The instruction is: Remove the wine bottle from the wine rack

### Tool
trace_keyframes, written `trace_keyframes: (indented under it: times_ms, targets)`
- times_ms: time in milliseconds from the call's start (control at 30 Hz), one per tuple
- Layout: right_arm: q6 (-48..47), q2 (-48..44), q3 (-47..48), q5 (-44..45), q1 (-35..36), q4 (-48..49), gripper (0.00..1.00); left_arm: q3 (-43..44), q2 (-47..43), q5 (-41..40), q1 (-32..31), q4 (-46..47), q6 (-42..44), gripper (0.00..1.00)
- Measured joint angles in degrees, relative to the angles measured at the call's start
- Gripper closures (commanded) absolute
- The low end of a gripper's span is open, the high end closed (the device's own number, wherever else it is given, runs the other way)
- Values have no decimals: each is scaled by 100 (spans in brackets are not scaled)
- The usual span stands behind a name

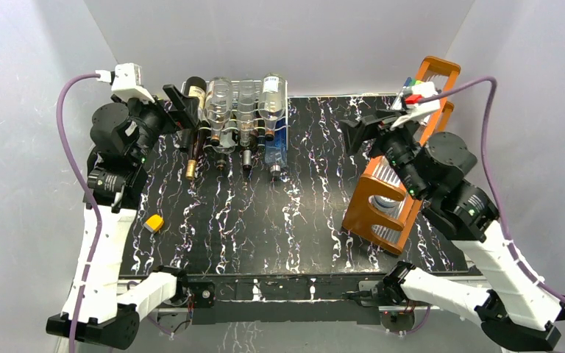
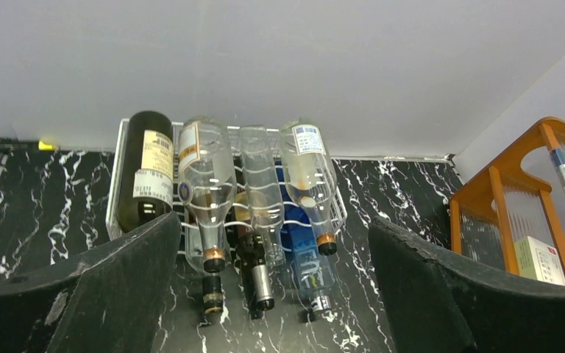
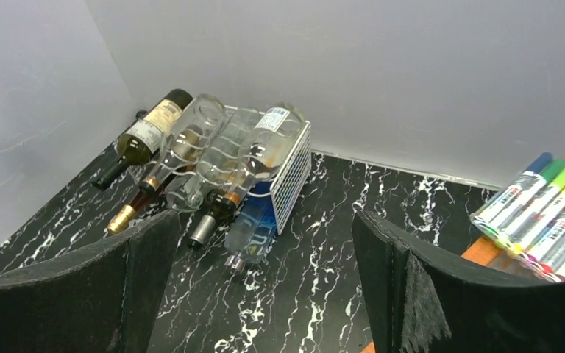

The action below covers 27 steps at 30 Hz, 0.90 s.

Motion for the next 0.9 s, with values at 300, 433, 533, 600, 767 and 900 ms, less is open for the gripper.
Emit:
trace_keyframes:
  times_ms: [300,433,533,600,767,900]
  targets:
    - [319,750,52,136,151,-13,2,0,295,380,385,-201,-345,2]
    - [457,1038,68,326,190,-83,2,0,334,573,472,-280,-446,2]
    - [496,1233,188,361,214,-258,2,0,339,730,518,-330,-509,2]
    - [496,1357,323,216,216,-387,2,-2,339,813,531,-354,-549,2]
    - [551,1228,190,-221,225,-352,2,-33,343,1051,560,-457,-625,2]
    - [527,940,-68,-511,236,-291,2,-118,356,1220,562,-590,-662,2]
